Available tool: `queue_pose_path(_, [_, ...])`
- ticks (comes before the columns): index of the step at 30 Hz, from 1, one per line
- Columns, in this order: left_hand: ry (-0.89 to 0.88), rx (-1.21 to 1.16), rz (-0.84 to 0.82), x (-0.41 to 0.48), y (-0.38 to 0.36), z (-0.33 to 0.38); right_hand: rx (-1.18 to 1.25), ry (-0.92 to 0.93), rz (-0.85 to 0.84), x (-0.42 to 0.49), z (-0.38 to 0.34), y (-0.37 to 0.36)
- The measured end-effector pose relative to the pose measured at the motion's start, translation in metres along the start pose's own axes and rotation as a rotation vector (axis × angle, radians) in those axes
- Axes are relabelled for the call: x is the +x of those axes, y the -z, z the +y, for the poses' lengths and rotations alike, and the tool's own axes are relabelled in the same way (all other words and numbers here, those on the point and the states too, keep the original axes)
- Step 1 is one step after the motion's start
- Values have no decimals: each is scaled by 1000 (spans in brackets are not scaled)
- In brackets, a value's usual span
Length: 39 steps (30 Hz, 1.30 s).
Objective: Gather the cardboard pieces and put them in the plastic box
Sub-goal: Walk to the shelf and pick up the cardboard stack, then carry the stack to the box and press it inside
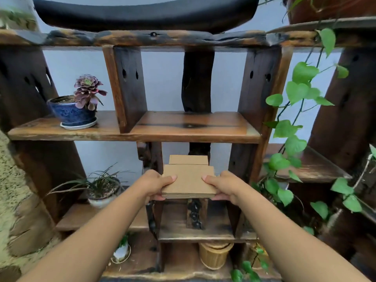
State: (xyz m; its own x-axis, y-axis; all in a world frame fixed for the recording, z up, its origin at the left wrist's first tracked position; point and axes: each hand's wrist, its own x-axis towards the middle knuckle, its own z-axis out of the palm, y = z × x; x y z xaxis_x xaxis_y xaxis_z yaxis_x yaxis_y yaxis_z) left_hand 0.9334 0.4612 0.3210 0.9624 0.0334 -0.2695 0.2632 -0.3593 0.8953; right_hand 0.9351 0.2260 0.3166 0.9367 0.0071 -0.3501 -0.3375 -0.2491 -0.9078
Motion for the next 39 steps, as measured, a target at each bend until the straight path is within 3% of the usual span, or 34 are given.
queue_pose_path(12, [179,109,-162,-71,-98,-145,151,-292,-61,-74,200,-20])
queue_pose_path(17, [214,198,-277,-79,-112,-186,195,-372,83,-100,255,-39])
queue_pose_path(25, [202,294,-708,-96,-142,-255,320,-539,366,-182,326,-74])
queue_pose_path(31, [56,431,-973,-134,-176,-275,454,-701,633,-272,358,-108])
queue_pose_path(39, [-170,607,-1323,-223,-236,-243,606,-645,903,-405,386,-131])
